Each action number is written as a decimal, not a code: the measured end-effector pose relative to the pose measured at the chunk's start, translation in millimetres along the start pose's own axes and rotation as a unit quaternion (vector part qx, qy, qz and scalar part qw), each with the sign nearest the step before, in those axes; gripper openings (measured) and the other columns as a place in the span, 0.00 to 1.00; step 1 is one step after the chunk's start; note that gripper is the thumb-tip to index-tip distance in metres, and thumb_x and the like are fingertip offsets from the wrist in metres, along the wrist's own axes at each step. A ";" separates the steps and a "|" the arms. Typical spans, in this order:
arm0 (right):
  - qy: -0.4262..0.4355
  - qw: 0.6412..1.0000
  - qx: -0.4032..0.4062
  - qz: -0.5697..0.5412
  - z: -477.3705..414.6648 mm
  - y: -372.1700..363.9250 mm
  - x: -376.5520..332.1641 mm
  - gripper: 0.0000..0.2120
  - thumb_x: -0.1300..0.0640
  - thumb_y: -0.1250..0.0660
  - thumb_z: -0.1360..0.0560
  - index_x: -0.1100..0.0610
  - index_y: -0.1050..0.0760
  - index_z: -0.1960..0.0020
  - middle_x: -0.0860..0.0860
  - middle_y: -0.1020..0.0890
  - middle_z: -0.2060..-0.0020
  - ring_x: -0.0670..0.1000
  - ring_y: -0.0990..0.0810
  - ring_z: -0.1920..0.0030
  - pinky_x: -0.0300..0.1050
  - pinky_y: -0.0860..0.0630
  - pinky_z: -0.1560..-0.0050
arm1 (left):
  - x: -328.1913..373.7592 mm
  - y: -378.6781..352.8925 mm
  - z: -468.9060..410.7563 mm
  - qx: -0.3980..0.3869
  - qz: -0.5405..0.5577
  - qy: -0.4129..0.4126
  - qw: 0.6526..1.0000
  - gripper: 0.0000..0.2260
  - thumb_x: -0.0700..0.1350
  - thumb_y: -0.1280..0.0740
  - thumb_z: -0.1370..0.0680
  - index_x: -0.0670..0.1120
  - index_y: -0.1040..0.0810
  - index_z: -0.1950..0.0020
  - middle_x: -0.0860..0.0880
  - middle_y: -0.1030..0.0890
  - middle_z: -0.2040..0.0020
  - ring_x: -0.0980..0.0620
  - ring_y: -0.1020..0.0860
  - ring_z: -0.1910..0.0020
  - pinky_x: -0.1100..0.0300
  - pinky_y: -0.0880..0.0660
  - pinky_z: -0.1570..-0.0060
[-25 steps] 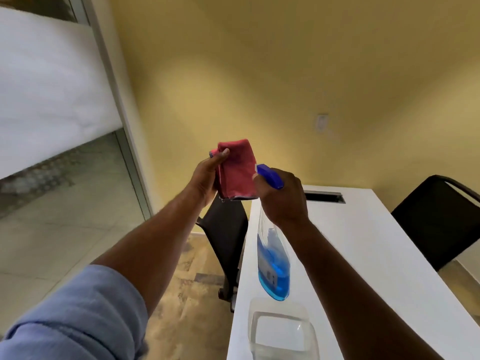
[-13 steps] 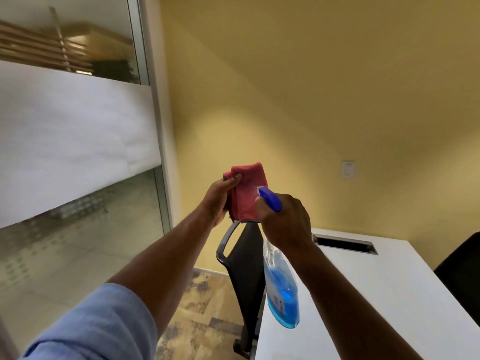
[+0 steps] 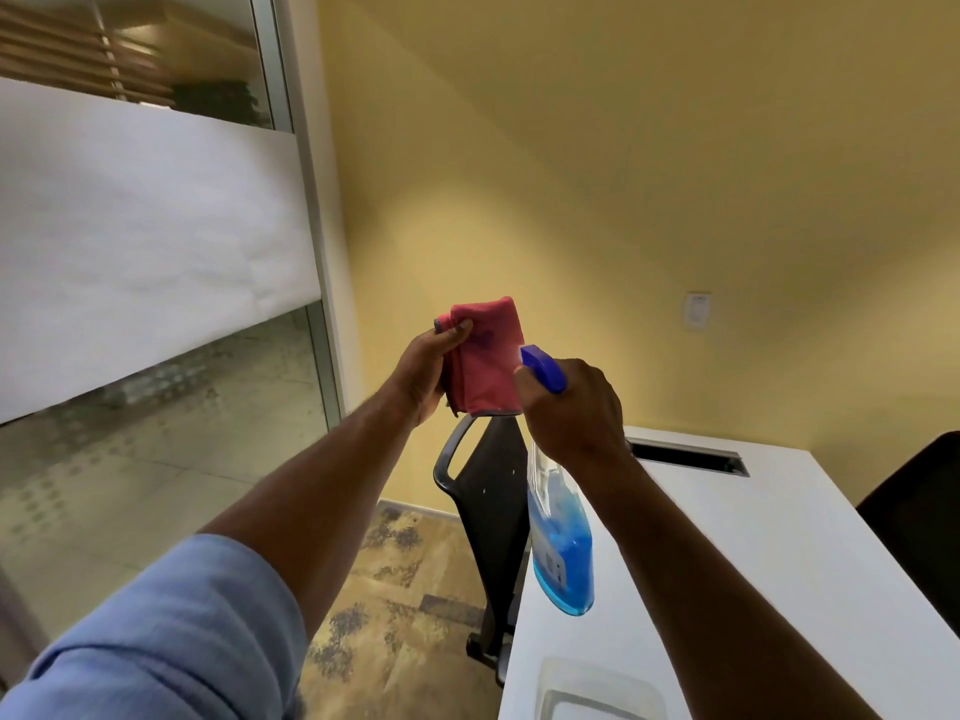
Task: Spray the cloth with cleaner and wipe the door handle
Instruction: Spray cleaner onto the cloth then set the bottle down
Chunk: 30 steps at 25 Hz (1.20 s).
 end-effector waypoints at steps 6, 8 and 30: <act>-0.008 0.999 -0.013 0.042 3.7 -4.2 12.1 0.13 0.46 0.35 0.22 0.49 0.29 0.64 0.44 0.29 0.75 0.44 0.29 0.75 0.34 0.36 0.69 | -1.0 1.9 0.1 0.006 0.016 0.000 1.000 0.17 0.49 0.34 0.17 0.45 0.25 0.30 0.39 0.21 0.31 0.36 0.23 0.33 0.35 0.26 0.31; -0.016 0.999 -0.032 0.036 12.0 -10.6 16.8 0.15 0.47 0.35 0.22 0.49 0.30 0.65 0.45 0.29 0.76 0.45 0.29 0.75 0.35 0.35 0.69 | 2.5 5.2 0.2 0.011 0.024 -0.008 1.000 0.19 0.49 0.33 0.17 0.44 0.26 0.28 0.39 0.21 0.31 0.35 0.23 0.33 0.34 0.27 0.31; 0.068 0.997 0.032 -0.017 6.7 7.7 -1.0 0.14 0.47 0.36 0.24 0.46 0.33 0.67 0.43 0.30 0.76 0.39 0.24 0.69 0.27 0.30 0.67 | -23.4 -13.1 8.3 -0.028 0.017 0.015 0.999 0.20 0.53 0.28 0.25 0.48 0.23 0.35 0.41 0.19 0.36 0.39 0.20 0.39 0.41 0.22 0.38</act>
Point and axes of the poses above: each hand's wrist, its own z-axis away from the middle knuckle, its own y-axis out of the back of the hand, x = y × z, the point moved 10 cm from there along -z, towards the middle knuckle
